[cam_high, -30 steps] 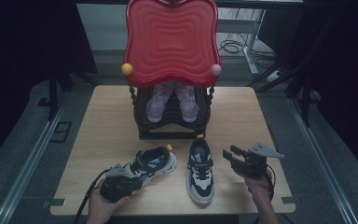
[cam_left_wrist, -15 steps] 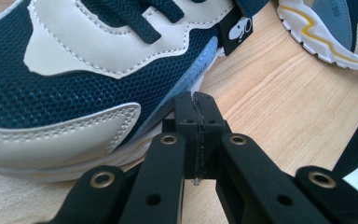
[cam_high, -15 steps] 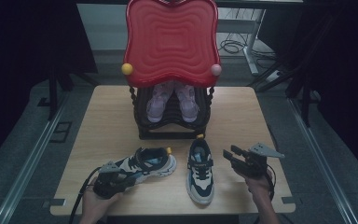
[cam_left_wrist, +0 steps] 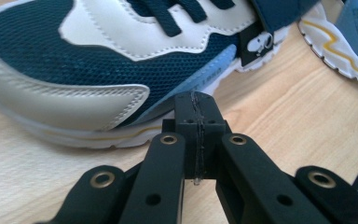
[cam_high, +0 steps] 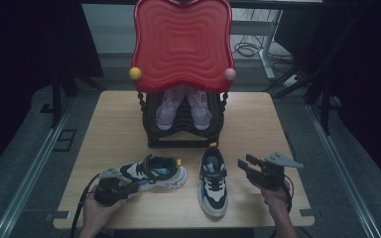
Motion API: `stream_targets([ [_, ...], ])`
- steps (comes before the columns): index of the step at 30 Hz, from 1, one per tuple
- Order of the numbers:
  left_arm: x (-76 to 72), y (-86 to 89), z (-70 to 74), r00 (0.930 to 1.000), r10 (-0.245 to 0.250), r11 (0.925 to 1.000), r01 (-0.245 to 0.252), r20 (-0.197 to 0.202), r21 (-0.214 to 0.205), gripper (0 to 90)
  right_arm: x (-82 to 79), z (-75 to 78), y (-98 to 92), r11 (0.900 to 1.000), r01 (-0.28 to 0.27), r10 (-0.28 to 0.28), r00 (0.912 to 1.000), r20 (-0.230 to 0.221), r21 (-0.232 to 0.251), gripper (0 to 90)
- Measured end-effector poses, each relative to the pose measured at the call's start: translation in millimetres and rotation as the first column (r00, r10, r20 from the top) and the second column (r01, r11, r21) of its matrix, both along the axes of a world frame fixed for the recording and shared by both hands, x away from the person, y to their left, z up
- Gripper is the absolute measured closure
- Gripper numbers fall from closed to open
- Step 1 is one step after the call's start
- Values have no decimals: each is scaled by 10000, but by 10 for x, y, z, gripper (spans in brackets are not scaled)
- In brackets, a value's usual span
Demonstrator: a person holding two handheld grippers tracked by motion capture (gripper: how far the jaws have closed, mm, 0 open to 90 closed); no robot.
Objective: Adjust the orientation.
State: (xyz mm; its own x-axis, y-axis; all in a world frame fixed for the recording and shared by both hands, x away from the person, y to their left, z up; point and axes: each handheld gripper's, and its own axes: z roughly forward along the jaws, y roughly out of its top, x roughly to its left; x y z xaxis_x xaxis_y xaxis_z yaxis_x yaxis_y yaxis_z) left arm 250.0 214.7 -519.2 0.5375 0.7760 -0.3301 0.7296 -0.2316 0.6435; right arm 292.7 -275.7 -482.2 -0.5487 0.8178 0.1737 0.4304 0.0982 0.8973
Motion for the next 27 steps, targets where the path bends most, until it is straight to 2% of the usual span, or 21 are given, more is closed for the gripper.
stream_targets([
  [9,101,127,6,9987,507,9987,-507,13,-19,896,-4,7,-2,10000,23,-23,10000,7,17,547],
  [27,337,203,-4,9950,997,9948,-998,-48,-201,896,1,7,-9,10000,55,-55,10000,-7,17,548],
])
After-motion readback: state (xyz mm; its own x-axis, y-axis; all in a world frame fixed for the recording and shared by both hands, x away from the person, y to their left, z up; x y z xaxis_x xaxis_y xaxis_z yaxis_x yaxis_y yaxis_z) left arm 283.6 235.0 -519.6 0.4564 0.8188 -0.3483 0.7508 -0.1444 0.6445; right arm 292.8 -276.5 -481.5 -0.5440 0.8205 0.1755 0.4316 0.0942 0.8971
